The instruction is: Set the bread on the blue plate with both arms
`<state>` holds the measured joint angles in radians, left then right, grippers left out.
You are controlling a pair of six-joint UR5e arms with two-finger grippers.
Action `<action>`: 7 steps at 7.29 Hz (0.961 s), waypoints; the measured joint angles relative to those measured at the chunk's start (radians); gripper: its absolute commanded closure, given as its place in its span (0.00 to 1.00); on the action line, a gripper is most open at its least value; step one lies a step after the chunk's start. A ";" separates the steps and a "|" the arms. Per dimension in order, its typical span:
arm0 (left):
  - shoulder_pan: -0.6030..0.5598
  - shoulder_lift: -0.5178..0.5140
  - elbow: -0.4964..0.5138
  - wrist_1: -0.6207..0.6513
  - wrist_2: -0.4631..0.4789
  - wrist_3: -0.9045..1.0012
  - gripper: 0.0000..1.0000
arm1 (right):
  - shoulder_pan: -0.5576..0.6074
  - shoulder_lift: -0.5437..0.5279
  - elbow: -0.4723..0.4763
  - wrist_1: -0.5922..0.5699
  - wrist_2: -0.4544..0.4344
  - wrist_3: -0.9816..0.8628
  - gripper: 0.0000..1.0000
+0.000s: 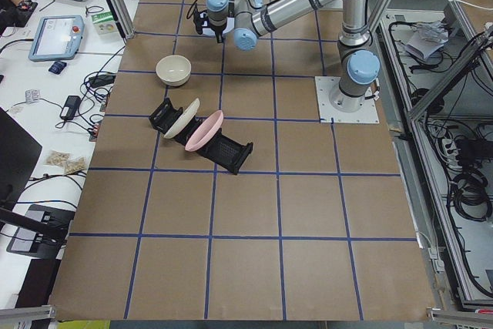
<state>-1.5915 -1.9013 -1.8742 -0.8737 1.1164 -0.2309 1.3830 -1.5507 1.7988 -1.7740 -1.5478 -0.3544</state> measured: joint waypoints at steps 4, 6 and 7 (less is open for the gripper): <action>-0.044 -0.112 -0.006 0.078 -0.036 -0.001 1.00 | 0.044 0.004 0.005 -0.002 0.005 0.044 0.95; -0.055 -0.151 -0.004 0.119 -0.035 -0.001 0.47 | 0.073 0.007 0.007 -0.006 0.007 0.082 0.95; -0.055 -0.159 -0.005 0.127 -0.034 -0.001 0.12 | 0.090 0.010 0.007 -0.008 0.009 0.103 0.95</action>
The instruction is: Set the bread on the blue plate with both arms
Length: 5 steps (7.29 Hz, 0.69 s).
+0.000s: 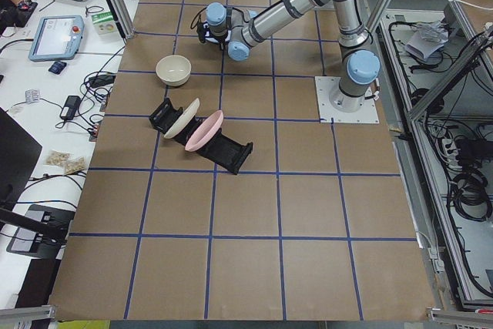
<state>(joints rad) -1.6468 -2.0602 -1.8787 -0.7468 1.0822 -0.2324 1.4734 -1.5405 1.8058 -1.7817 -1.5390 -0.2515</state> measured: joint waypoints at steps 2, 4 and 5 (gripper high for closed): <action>-0.001 0.002 0.002 0.003 0.009 0.000 0.00 | 0.074 0.027 -0.002 -0.057 0.001 0.056 0.95; 0.002 0.040 0.020 0.002 0.106 0.005 0.00 | 0.156 0.077 -0.008 -0.145 0.004 0.122 0.95; 0.006 0.069 0.050 -0.022 0.180 0.009 0.00 | 0.196 0.105 -0.009 -0.197 0.008 0.164 0.94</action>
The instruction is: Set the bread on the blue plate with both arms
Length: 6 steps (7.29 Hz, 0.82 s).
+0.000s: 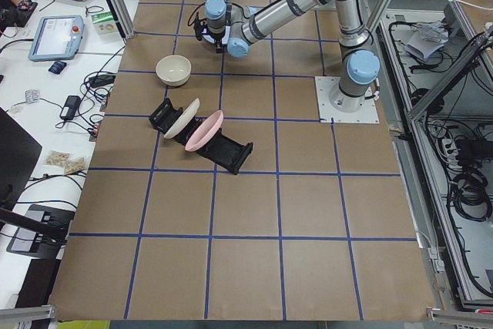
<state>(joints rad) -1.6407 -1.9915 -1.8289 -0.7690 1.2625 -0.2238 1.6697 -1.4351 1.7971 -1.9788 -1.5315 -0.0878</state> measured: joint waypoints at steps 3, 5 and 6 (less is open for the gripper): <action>0.052 0.113 0.179 -0.331 0.243 0.089 0.00 | 0.141 0.141 -0.006 -0.249 0.027 0.142 0.94; 0.132 0.210 0.294 -0.621 0.294 0.159 0.00 | 0.174 0.204 -0.010 -0.328 0.031 0.167 0.83; 0.157 0.264 0.321 -0.720 0.299 0.168 0.00 | 0.178 0.235 -0.010 -0.376 0.031 0.171 0.69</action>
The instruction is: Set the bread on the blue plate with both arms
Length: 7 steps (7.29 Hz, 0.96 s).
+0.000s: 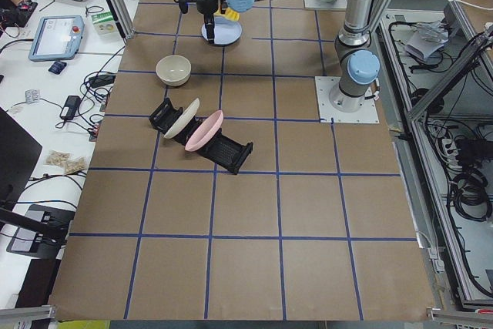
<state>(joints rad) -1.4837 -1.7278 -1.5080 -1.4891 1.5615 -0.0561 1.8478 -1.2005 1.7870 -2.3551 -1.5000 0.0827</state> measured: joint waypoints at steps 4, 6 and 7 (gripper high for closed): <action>0.005 0.128 -0.019 -0.109 0.002 -0.007 0.00 | 0.003 0.038 0.006 -0.035 0.039 0.001 0.00; 0.003 0.161 -0.056 -0.111 0.000 -0.007 0.00 | 0.002 0.025 0.000 -0.031 0.065 0.000 0.00; 0.002 0.181 -0.076 -0.112 0.000 -0.004 0.00 | 0.000 0.002 -0.001 -0.027 0.062 -0.009 0.00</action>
<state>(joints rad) -1.4815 -1.5468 -1.5836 -1.6011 1.5619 -0.0600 1.8477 -1.1984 1.7864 -2.3820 -1.4382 0.0740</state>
